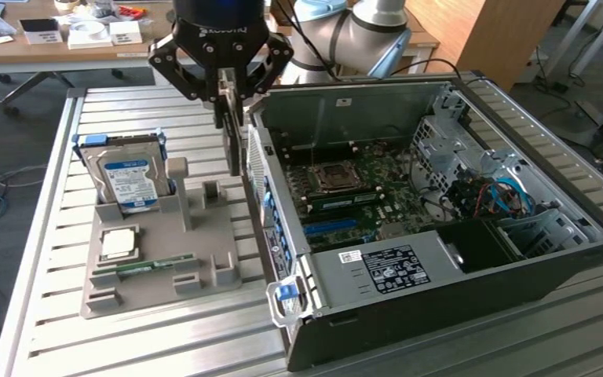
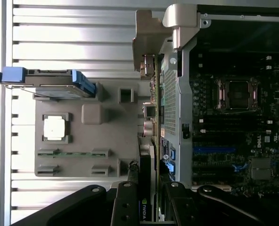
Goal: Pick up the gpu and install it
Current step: 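Pick up the gpu and move the gpu toward the slot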
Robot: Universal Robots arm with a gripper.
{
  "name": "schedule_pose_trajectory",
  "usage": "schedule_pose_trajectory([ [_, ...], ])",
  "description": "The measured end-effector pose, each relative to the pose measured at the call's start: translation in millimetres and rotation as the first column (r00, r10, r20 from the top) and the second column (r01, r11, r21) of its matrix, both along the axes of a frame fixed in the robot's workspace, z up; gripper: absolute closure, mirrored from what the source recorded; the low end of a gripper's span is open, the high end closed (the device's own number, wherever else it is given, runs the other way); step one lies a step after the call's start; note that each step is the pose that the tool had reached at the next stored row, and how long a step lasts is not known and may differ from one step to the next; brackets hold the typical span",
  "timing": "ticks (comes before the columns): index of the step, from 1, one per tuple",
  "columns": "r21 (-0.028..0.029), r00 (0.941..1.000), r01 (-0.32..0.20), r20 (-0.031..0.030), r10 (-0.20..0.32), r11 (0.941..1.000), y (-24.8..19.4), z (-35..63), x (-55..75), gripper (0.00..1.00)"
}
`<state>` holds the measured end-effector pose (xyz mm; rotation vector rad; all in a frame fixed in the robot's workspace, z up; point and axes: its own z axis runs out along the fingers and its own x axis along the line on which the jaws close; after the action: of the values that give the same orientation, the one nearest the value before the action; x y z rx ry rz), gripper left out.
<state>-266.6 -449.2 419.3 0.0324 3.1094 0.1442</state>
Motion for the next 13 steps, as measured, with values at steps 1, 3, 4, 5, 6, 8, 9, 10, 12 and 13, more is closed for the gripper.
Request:
schedule_pose_trajectory([
  [1, 0.0006, 1.0000, 0.000, -0.0001, 0.000, 1.0000, 0.0, 0.0, 1.3, 0.73],
  [3, 0.0019, 1.0000, 0.000, -0.0001, 0.000, 1.0000, 0.0, 0.0, 3.7, 0.73],
  [4, 0.0027, 1.0000, 0.000, 0.0000, 0.000, 1.0000, 0.0, 0.0, 4.9, 0.73],
  [5, 0.0033, 1.0000, 0.000, -0.0001, 0.000, 1.0000, 0.0, 0.0, 6.1, 0.73],
  [6, 0.0040, 1.0000, 0.000, -0.0001, 0.000, 1.0000, 0.0, 0.0, 7.2, 0.73],
  [8, 0.0054, 1.0000, 0.000, -0.0001, 0.000, 1.0000, 0.0, 0.0, 9.6, 0.73],
  [9, 0.0062, 1.0000, 0.000, -0.0001, 0.000, 1.0000, 0.0, 0.0, 10.8, 0.73],
  [10, 0.0069, 1.0000, 0.000, 0.0000, 0.000, 1.0000, 0.0, 0.0, 12.0, 0.73],
  [12, 0.0085, 1.0000, 0.000, -0.0001, 0.000, 1.0000, 0.0, 0.1, 14.4, 0.73],
  [13, 0.0093, 1.0000, 0.000, -0.0001, 0.000, 1.0000, 0.0, 0.0, 15.6, 0.73],
])
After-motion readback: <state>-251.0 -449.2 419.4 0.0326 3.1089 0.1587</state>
